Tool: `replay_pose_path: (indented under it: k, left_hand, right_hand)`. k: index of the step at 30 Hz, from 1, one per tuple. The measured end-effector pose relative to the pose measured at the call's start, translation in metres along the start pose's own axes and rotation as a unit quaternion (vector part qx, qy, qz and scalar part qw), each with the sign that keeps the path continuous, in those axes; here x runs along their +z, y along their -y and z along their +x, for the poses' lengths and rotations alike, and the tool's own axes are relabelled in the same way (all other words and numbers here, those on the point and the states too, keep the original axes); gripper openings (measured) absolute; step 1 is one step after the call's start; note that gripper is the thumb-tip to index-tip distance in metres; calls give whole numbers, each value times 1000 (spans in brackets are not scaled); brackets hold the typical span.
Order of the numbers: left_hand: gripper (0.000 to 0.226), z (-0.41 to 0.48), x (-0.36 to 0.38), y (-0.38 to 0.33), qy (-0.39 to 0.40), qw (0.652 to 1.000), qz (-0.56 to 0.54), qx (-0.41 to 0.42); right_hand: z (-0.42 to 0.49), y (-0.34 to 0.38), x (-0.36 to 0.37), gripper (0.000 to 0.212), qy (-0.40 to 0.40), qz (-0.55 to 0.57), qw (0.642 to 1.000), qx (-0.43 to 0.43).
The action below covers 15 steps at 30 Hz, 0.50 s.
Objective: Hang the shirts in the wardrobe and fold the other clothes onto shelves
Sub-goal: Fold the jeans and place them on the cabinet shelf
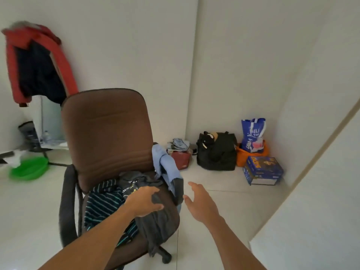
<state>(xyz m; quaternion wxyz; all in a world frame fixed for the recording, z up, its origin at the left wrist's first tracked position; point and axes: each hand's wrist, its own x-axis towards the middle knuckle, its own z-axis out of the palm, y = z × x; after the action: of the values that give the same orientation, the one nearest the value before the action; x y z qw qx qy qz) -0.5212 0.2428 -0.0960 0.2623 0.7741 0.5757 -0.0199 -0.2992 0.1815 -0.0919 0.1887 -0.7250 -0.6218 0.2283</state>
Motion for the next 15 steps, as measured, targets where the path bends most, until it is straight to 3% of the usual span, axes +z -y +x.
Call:
replay_pose_path:
  k: [15]
  left_hand:
    - [80,137,27,-39,-12,970,-132,-202]
  right_hand:
    - [211,-70,-28,56,169,-36,979,-104]
